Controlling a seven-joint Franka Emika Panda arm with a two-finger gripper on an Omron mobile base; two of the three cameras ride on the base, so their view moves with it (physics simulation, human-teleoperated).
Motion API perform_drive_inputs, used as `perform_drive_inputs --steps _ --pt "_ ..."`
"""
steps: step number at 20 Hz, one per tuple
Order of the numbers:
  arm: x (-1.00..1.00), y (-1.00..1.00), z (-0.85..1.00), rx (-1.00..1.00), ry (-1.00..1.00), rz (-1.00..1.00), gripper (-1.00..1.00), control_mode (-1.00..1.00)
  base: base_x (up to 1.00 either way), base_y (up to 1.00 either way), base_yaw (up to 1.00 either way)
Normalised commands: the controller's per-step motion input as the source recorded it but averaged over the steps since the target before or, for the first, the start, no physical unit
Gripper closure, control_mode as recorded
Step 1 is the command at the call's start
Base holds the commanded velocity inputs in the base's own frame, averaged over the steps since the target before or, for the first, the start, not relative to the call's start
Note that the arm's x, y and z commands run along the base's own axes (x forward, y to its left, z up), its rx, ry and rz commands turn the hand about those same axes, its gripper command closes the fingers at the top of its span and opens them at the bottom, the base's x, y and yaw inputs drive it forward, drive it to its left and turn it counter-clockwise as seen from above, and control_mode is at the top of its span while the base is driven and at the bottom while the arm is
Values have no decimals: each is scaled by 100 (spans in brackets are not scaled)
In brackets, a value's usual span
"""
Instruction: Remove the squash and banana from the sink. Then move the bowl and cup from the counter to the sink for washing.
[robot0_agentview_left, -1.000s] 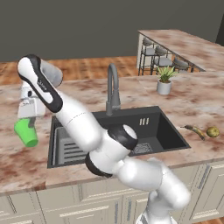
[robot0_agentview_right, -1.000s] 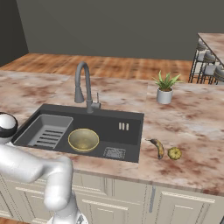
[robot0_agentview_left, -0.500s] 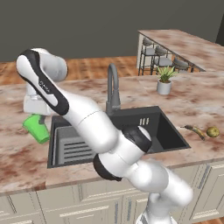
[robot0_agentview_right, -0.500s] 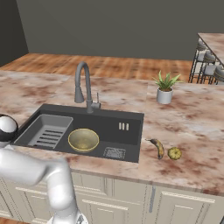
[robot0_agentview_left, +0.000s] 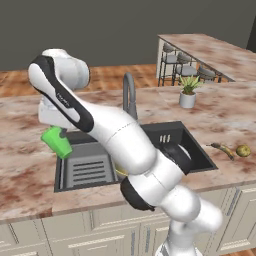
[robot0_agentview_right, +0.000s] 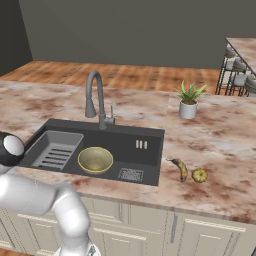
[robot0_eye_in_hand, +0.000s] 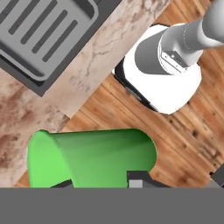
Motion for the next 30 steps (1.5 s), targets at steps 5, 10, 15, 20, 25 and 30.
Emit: perform_drive_inputs --steps 5,10,15,20,25,30 --pt "0 -47 2 5 -5 0 100 -100 0 0 0" --pt "-1 -45 0 7 -12 0 100 -100 0 0 0" --pt "-2 -42 0 11 -24 1 100 -100 0 0 0" --pt "-3 -44 0 11 -33 2 100 -100 0 0 0" --pt "0 -47 0 11 -26 0 100 -100 0 0 0" --pt "0 -48 0 10 -6 0 100 -100 0 0 0"
